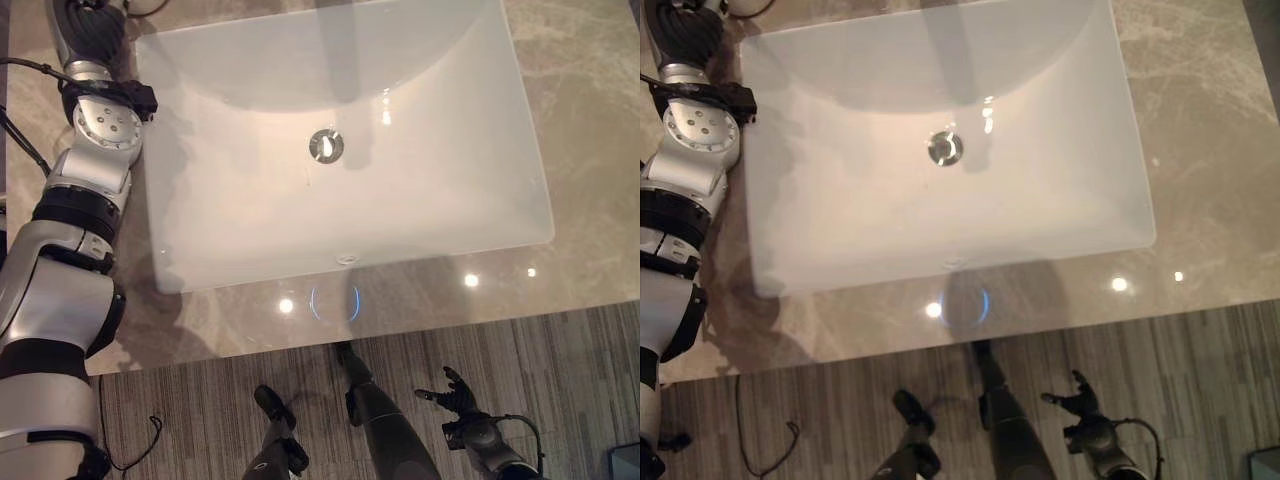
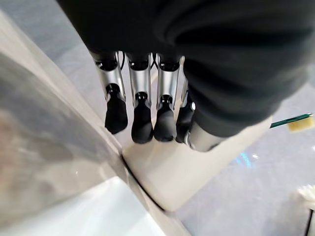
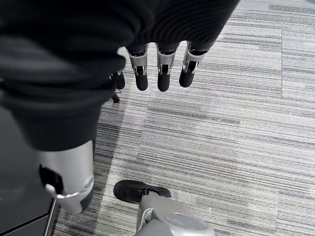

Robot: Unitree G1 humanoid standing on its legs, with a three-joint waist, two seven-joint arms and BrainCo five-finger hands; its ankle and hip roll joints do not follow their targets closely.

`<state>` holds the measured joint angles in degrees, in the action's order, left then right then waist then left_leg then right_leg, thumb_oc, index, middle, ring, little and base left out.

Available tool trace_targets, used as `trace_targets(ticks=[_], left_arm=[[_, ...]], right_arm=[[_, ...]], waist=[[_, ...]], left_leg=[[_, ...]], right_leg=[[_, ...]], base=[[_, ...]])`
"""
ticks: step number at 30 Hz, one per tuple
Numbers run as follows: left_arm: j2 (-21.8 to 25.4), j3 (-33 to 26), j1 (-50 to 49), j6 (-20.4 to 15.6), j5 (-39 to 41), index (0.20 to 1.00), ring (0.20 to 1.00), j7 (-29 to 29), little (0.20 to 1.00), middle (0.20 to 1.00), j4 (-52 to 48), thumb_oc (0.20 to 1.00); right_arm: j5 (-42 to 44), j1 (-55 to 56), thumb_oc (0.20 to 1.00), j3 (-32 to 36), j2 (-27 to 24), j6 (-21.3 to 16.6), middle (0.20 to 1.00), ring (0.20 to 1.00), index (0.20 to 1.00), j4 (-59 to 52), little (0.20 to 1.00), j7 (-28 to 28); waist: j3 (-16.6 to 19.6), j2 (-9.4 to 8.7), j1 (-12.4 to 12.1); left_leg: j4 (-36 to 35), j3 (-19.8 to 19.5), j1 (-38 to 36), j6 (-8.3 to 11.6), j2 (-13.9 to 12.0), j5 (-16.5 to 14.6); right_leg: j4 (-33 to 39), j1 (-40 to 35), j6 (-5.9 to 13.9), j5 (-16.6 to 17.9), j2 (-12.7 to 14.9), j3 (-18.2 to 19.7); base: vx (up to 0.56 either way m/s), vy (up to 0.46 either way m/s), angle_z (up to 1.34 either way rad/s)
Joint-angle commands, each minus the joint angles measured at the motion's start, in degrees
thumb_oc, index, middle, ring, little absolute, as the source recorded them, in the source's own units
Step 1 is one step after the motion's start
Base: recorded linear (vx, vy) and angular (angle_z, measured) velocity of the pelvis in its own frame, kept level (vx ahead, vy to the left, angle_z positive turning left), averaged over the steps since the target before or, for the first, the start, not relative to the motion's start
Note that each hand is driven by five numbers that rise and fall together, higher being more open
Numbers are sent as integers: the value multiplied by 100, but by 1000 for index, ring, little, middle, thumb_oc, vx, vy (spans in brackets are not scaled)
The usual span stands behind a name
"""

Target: Put brush and paste in cup on sink, flatten towel.

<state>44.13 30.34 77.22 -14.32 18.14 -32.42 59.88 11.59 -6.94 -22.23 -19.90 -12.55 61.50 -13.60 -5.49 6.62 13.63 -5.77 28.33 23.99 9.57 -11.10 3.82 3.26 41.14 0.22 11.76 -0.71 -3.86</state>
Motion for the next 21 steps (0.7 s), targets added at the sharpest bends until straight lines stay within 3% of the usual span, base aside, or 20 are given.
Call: trace_targets(ticks=[1, 11, 21], left_arm=[[418, -180, 942, 390, 34, 200, 200, -23, 200, 200, 764, 200], [735, -2, 1215, 515, 123, 200, 200, 109, 200, 200, 1120, 200], [1080, 335, 1175, 590, -328, 200, 200, 376, 200, 200, 1287, 200]], right_arm=[[137, 97, 1000, 36, -139, 39, 1000, 1000, 1000, -231, 1000, -21], [216, 144, 1000, 90, -241, 52, 1000, 1000, 1000, -149, 1000, 10], [214, 305, 1000, 208, -386, 54, 1000, 1000, 1000, -12, 1000, 104]], waist=[[-511, 172, 253], [-455, 284, 221], [-414, 359, 211]], left_leg=[[77, -389, -1651, 543, -419, 1978], [77, -411, -1607, 543, -431, 2144], [77, -416, -1655, 543, -452, 2197]], right_leg=[[138, -552, 642, -277, -227, -173], [145, -491, 633, -285, -274, -235], [137, -505, 607, -316, -295, -258]], base=[[34, -4, 0], [21, -3, -3], [26, 1, -8]])
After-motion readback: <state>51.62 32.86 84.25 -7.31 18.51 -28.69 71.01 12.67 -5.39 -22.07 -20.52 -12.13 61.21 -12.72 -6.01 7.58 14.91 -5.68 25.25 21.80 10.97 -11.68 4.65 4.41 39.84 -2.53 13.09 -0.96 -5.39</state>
